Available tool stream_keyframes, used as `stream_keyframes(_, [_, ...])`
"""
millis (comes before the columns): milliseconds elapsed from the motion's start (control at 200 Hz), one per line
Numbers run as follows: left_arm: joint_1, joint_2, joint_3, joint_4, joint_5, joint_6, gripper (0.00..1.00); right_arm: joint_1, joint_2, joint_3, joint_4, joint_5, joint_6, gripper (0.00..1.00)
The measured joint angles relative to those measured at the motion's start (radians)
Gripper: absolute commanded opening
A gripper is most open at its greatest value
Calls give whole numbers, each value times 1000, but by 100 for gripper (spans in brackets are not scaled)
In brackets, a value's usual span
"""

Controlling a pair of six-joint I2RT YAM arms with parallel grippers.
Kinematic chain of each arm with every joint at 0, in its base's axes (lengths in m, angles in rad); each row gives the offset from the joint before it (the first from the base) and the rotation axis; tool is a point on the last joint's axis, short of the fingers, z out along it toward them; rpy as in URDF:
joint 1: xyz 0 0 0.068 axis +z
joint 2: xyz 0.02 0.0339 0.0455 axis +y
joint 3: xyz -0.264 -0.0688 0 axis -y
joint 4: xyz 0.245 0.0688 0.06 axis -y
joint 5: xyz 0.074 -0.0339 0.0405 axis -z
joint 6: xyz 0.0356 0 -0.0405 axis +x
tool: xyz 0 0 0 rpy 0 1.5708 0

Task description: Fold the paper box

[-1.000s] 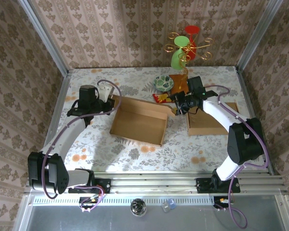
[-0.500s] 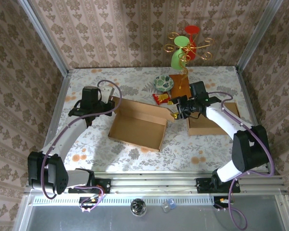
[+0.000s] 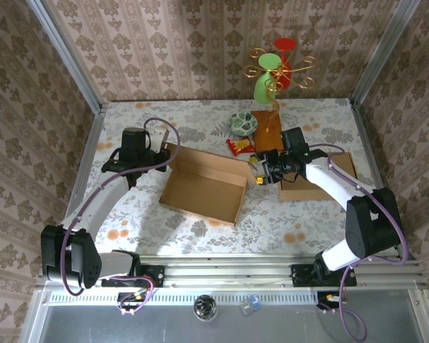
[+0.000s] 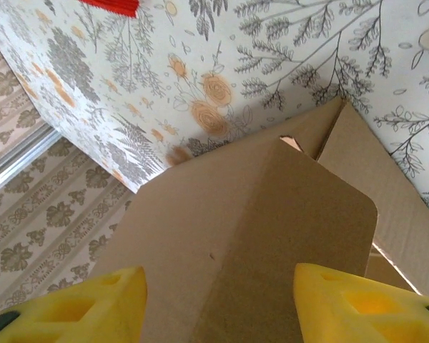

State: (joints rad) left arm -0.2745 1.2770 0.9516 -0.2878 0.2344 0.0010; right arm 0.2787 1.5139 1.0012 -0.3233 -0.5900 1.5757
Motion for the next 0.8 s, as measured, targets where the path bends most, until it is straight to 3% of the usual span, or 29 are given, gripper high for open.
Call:
stream_keyframes(165, [-11, 0, 0, 1, -9, -10, 0, 37, 0, -15, 68, -2, 83, 59])
stream_keyframes(475, [-13, -3, -7, 35, -29, -50, 0, 58, 27, -12, 111, 6, 134, 48])
stream_keyframes(800, [-12, -67, -222, 323, -13, -171, 0, 58, 55, 21, 102, 56, -48, 40])
